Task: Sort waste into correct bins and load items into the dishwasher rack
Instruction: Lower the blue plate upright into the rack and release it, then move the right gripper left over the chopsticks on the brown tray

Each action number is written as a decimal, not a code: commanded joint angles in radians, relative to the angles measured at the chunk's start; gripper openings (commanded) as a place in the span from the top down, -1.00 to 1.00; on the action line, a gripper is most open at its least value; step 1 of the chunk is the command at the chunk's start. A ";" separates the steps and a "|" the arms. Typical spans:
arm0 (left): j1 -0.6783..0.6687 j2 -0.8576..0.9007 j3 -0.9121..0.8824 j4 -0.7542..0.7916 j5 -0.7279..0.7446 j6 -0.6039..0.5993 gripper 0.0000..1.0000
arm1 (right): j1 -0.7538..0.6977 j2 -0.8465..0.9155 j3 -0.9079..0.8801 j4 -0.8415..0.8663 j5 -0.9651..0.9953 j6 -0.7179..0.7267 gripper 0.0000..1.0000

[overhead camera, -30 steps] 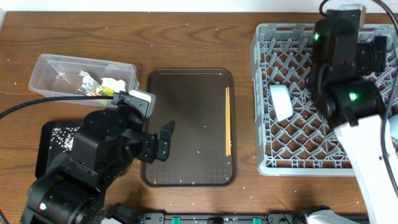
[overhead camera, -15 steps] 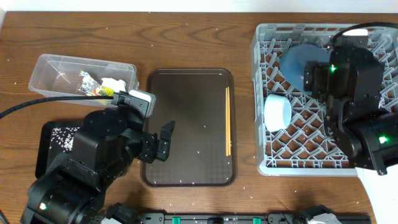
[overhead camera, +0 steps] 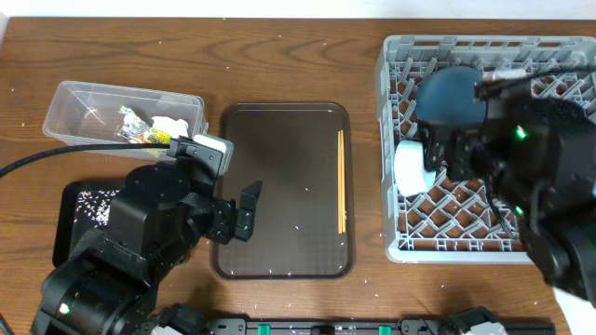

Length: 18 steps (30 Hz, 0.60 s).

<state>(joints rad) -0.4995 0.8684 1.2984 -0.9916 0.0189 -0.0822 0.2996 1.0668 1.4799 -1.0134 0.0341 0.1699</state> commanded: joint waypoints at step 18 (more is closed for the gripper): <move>0.000 0.001 0.013 -0.009 -0.021 -0.004 -0.95 | 0.027 -0.046 -0.010 -0.140 -0.170 0.148 -0.61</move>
<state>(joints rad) -0.4995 0.8684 1.2984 -0.9928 0.0185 -0.0822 0.3061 0.9390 1.4818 -1.1412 -0.1215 0.2638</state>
